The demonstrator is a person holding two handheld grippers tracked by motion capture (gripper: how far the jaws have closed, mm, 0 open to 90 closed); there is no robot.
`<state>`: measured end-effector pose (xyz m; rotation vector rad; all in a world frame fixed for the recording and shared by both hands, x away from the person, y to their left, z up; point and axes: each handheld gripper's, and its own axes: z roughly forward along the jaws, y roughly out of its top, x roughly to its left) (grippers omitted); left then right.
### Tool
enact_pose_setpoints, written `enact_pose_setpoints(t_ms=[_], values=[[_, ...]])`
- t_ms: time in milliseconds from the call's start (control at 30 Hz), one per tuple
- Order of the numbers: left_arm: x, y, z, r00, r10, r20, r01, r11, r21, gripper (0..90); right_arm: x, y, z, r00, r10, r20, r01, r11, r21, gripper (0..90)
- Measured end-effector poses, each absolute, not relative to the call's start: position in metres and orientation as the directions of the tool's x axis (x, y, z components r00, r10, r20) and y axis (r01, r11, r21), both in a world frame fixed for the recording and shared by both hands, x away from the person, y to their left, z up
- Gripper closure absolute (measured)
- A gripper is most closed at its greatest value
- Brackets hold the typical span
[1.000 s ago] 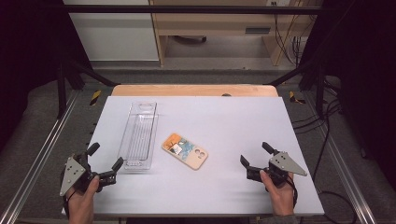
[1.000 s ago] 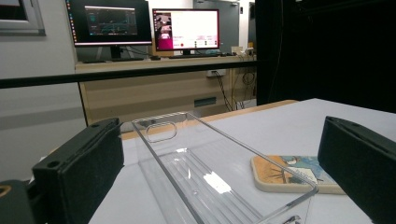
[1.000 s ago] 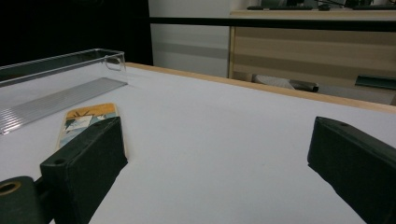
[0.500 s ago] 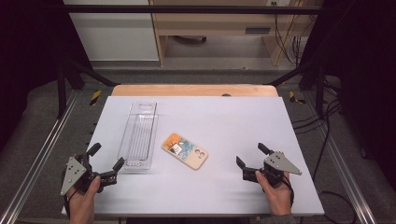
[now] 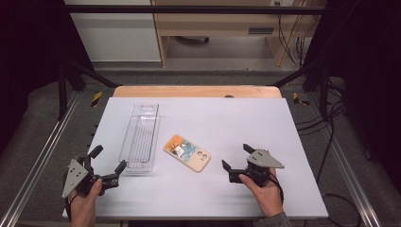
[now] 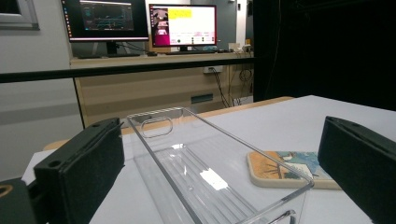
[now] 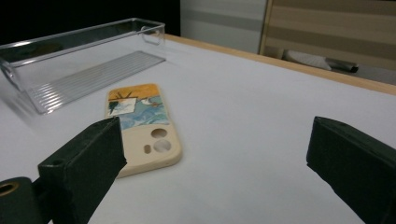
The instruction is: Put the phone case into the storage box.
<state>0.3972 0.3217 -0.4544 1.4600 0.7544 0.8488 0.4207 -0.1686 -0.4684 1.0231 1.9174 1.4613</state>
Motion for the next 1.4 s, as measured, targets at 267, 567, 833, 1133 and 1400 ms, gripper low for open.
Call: enact_pose_setpoints(t_ms=[267, 567, 833, 1133, 1400], values=[[0.397, 0.322, -0.454, 0.517, 0.853, 0.071, -0.029, -0.065, 0.997, 0.2, 0.431, -0.124, -0.455, -0.659, 0.752, 0.003, 0.290, 0.251, 0.923, 5.7], [0.397, 0.323, -0.454, 0.517, 0.854, 0.062, -0.027, -0.057, 0.998, 0.3, 0.445, -0.072, -0.445, -0.753, 0.657, -0.047, 0.305, 0.410, 0.859, 8.8], [0.397, 0.322, -0.454, 0.521, 0.851, 0.064, -0.025, -0.060, 0.998, 0.3, 0.454, -0.050, -0.451, -0.789, 0.613, -0.036, 0.351, 0.498, 0.793, 21.5], [0.397, 0.324, -0.454, 0.516, 0.855, 0.061, -0.022, -0.058, 0.998, 0.4, 0.459, -0.042, -0.459, -0.811, 0.585, -0.022, 0.371, 0.542, 0.754, 45.1], [0.397, 0.323, -0.455, 0.516, 0.854, 0.061, -0.020, -0.060, 0.998, 0.6, 0.458, -0.041, -0.462, -0.824, 0.567, -0.004, 0.380, 0.557, 0.739, 67.2]])
